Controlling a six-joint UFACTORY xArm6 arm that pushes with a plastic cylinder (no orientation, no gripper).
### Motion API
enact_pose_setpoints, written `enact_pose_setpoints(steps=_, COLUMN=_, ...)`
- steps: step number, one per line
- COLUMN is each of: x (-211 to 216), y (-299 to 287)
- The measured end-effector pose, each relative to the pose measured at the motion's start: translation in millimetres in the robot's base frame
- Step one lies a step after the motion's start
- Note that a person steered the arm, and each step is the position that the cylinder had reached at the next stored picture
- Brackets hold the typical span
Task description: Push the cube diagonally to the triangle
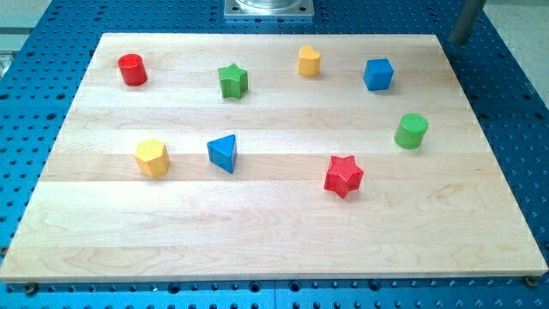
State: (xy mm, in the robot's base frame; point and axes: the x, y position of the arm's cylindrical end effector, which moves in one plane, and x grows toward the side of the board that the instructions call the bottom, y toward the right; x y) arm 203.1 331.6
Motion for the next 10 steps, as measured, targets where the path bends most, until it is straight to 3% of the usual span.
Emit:
enact_pose_setpoints(steps=1, x=0, y=-80)
enact_pose_setpoints(steps=3, x=0, y=-104)
enact_pose_setpoints(steps=4, x=0, y=-162)
enact_pose_setpoints(steps=10, x=-3, y=-194)
